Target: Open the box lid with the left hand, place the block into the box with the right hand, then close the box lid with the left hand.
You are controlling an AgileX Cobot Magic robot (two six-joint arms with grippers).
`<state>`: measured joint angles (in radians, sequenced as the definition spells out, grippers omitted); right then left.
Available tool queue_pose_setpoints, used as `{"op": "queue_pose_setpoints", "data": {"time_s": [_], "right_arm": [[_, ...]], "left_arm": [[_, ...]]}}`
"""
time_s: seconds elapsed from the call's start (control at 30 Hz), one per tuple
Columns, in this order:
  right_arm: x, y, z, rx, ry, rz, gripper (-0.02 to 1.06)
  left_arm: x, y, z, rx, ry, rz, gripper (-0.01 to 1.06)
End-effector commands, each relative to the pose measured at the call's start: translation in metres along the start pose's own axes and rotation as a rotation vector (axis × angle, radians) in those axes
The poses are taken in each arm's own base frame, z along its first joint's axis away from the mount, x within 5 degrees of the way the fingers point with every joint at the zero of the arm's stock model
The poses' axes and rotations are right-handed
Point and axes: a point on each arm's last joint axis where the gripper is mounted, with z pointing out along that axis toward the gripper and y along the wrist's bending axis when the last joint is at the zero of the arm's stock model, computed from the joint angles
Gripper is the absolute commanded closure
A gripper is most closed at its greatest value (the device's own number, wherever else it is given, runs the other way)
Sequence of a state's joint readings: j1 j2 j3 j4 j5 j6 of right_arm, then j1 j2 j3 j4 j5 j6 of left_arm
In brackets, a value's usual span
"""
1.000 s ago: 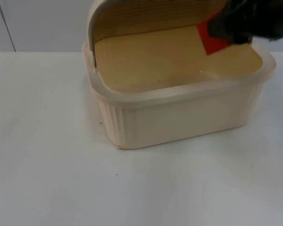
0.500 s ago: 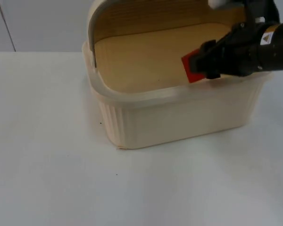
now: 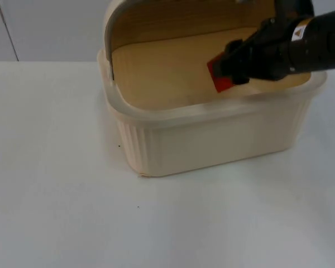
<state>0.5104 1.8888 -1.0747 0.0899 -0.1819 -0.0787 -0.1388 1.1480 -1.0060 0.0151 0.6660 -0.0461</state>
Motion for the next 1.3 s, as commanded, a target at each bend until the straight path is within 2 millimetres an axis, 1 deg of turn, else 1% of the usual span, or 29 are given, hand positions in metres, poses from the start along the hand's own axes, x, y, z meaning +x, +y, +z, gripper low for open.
{"op": "queue_pose_setpoints", "data": {"time_s": [0.0,0.03,0.07,0.1,0.2,0.37,0.43,0.5,0.53,0.63,0.67,0.7,0.87,0.9,1.0,1.07,1.1,1.13,1.27], "right_arm": [[0.000,0.001,0.003,-0.002,0.008,-0.006,0.25],[0.000,0.001,0.003,-0.003,0.008,-0.008,0.11],[0.000,0.001,0.003,-0.003,0.011,-0.008,0.02],[-0.001,0.001,0.001,-0.003,0.008,-0.008,-0.01],[-0.004,0.001,-0.001,-0.003,0.003,-0.007,-0.01],[-0.014,0.001,-0.016,-0.010,0.026,-0.007,-0.01],[-0.023,0.002,-0.030,-0.015,0.027,-0.007,0.00],[-0.036,0.002,-0.050,-0.020,0.021,0.006,0.00],[-0.036,0.002,-0.050,-0.020,0.021,0.006,0.00],[-0.050,0.003,-0.077,-0.031,0.033,0.030,0.00],[-0.053,0.003,-0.087,-0.036,0.045,0.031,0.00],[-0.053,0.003,-0.087,-0.036,0.045,0.031,0.00],[-0.067,0.004,-0.134,-0.052,0.070,0.023,0.00],[-0.067,0.004,-0.134,-0.052,0.070,0.023,0.00],[-0.075,0.001,-0.161,-0.041,0.053,-0.007,0.00],[-0.080,-0.007,-0.179,-0.029,0.028,0.040,0.00],[-0.082,-0.015,-0.187,-0.011,0.018,0.064,0.00],[-0.082,-0.015,-0.187,-0.011,0.018,0.064,0.00],[-0.086,-0.056,-0.221,0.123,-0.031,0.118,0.00]], "left_arm": [[-0.001,-0.001,-0.001,0.003,-0.004,-0.002,0.00],[-0.001,-0.001,-0.001,0.003,-0.004,-0.002,0.00],[-0.001,-0.001,-0.001,0.003,-0.004,-0.002,0.00],[-0.001,-0.001,-0.001,0.003,-0.004,-0.002,0.00],[-0.001,-0.001,-0.001,0.003,-0.004,-0.002,0.00],[-0.001,-0.001,-0.001,0.003,-0.004,-0.002,0.00],[-0.001,-0.001,-0.001,-0.002,-0.005,0.005,0.00],[-0.001,-0.001,-0.001,-0.004,-0.005,0.007,0.00],[-0.001,-0.001,-0.001,-0.004,-0.005,0.007,0.00],[-0.001,-0.001,-0.001,-0.005,-0.005,0.008,0.00],[-0.001,-0.001,-0.001,-0.005,-0.005,0.008,0.00],[-0.001,-0.001,-0.001,-0.005,-0.005,0.008,0.00],[-0.001,0.000,-0.001,-0.007,-0.005,0.010,0.00],[-0.001,0.000,-0.001,-0.007,-0.005,0.010,0.00],[-0.001,0.000,-0.001,-0.007,-0.005,0.010,0.00],[-0.001,0.000,-0.001,-0.007,-0.005,0.010,0.00],[-0.001,0.000,-0.001,-0.007,-0.008,0.010,0.00],[-0.001,0.000,-0.001,-0.007,-0.008,0.010,0.00],[-0.003,-0.001,-0.001,-0.001,-0.027,0.005,0.00]]}}
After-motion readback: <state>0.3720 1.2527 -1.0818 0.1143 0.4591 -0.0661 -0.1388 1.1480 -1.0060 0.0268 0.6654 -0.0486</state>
